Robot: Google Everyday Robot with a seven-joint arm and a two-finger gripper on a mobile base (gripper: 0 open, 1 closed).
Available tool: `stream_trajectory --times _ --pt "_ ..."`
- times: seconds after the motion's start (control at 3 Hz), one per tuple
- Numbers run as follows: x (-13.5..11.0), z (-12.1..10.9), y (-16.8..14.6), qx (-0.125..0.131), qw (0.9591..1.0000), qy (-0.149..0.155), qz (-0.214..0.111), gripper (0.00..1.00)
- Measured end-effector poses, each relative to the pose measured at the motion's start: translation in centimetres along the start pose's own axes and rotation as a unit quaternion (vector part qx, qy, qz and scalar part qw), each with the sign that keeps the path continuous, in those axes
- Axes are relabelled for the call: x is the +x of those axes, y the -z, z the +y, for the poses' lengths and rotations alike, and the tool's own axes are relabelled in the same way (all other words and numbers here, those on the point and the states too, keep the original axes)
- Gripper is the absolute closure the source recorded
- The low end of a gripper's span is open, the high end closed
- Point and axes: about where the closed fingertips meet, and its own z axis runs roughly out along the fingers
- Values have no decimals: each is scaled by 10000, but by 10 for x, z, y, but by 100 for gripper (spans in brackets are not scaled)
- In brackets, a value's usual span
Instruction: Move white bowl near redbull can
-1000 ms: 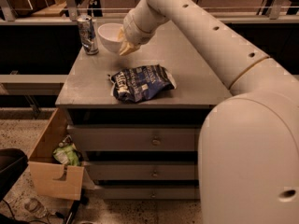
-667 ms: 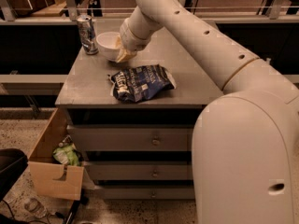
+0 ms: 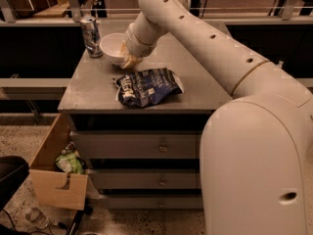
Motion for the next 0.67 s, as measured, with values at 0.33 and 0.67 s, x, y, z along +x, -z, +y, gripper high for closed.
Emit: stream_trajectory --times 0.33,0.67 --pt "-1 1 -2 -15 10000 2 -6 59" --pt "-1 0 -2 -16 10000 2 -7 35"
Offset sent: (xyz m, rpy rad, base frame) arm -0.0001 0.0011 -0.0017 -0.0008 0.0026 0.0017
